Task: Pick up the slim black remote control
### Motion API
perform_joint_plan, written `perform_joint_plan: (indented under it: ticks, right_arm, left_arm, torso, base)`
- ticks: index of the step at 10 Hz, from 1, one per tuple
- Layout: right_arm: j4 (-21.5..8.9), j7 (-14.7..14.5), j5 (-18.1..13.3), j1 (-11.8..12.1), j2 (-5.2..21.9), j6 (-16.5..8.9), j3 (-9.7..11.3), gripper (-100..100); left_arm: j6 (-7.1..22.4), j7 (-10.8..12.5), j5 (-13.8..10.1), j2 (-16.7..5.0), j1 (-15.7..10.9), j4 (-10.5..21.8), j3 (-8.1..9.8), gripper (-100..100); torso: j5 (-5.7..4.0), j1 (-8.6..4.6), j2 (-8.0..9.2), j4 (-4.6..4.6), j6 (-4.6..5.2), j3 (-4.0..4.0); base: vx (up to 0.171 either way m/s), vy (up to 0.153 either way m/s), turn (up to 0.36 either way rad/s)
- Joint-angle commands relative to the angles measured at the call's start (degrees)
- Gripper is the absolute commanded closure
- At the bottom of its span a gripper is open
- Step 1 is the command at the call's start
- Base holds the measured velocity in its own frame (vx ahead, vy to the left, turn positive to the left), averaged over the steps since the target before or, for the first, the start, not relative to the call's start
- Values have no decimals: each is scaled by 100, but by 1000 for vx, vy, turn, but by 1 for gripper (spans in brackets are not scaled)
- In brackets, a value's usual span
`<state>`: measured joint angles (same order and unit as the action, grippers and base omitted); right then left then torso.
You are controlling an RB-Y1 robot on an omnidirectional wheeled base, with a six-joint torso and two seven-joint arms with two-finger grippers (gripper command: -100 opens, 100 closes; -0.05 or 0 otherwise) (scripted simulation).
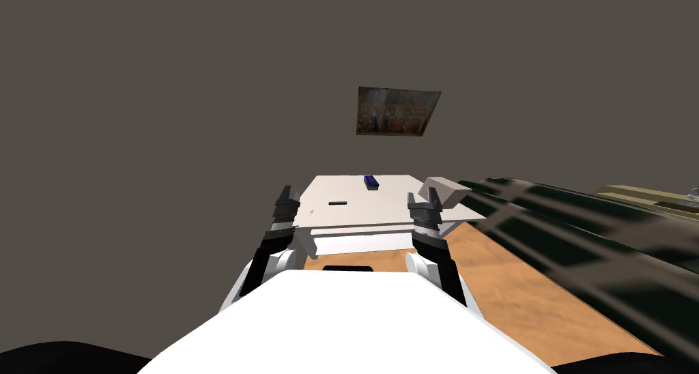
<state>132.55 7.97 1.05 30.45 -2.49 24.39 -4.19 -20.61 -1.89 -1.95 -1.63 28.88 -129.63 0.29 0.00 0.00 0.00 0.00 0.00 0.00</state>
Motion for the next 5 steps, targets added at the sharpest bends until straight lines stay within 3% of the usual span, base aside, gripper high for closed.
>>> perform_joint_plan:
  ticks: [1, 5]
  right_arm:
    - [0, 0, 0, 0, 0, 0, 0, 0]
    - [0, 0, 0, -1, 0, 0, 0, 0]
  left_arm:
    - [198, -19, -10, -190, -176, 127, -7, -100]
    - [866, -64, -56, -674, -761, 616, -21, -100]
  torso:
    - [0, 0, 0, 0, 0, 0]
    - [4, 16, 22, 5, 1, 13]
  base:
    - [-24, 15, 21]
    - [-64, 36, 3]
